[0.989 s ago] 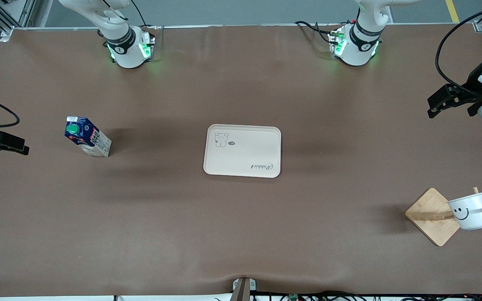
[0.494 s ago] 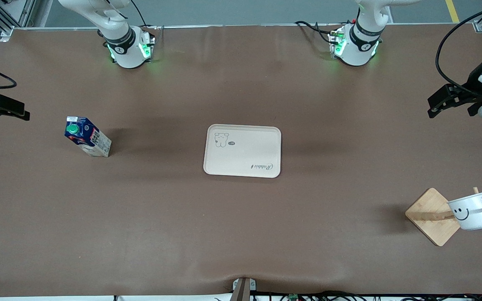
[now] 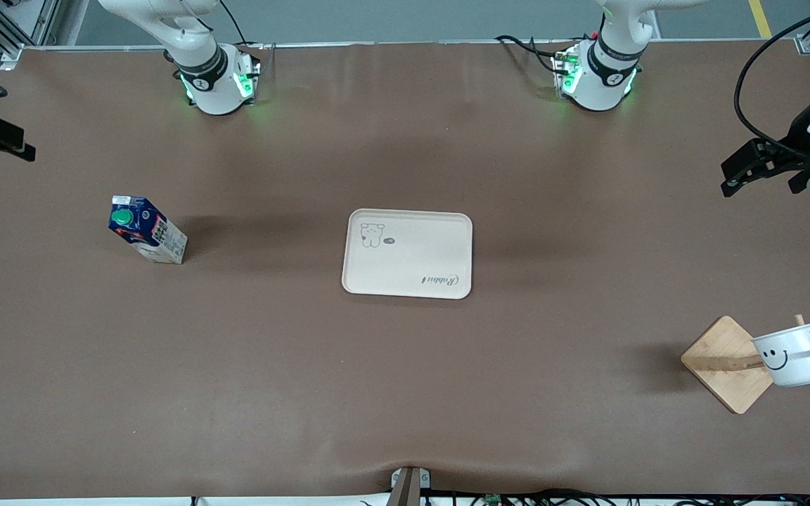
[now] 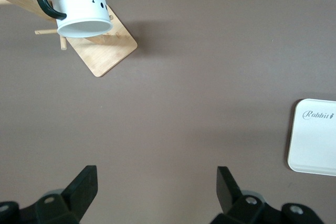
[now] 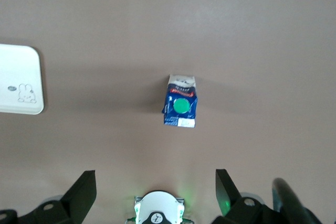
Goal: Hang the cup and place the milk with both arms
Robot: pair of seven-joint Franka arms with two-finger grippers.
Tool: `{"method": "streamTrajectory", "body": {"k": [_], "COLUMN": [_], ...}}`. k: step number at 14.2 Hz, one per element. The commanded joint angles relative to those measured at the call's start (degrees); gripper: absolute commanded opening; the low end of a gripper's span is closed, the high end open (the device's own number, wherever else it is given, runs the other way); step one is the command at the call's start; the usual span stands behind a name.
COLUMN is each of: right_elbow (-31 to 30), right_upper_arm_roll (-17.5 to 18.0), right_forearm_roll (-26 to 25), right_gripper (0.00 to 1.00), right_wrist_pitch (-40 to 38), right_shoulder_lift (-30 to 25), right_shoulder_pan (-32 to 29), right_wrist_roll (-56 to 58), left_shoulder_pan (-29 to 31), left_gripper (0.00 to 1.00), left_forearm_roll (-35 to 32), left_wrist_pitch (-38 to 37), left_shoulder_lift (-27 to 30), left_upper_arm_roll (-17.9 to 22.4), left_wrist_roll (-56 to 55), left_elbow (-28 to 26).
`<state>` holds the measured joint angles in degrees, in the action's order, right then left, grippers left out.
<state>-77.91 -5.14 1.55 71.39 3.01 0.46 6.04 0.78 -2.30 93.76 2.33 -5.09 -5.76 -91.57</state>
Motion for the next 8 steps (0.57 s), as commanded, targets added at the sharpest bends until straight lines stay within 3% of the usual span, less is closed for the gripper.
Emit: {"method": "streamTrajectory", "body": {"k": [1,3,8], "right_elbow": [-9.86,-13.22,-11.39], "right_upper_arm_roll": [0.3,0.31,0.13], "right_forearm_roll": [1.17,1.17,1.26], "right_gripper": [1.0,1.0,1.0], "right_wrist_pitch": [4.71,6.31,6.84], "right_shoulder_lift": [-6.77,-9.06,-8.46], "right_shoulder_pan": [0.24,0.33,0.86], "right_wrist_roll": [-0.32,-3.73,-8.5], "left_shoulder_pan": [0.45,0.45,0.28], "left_gripper": [1.0,1.0,1.0], "left_forearm_roll": [1.15,1.15,1.59], "left_wrist_pitch": [-0.51,-0.51,-1.55], "left_shoulder_lift": [1.1,0.93,0.75], "left_upper_arm_roll": [0.08,0.08,-0.18], "left_wrist_roll": [1.01,1.02,0.75], "left_elbow": [-0.01,0.6,1.4]}}
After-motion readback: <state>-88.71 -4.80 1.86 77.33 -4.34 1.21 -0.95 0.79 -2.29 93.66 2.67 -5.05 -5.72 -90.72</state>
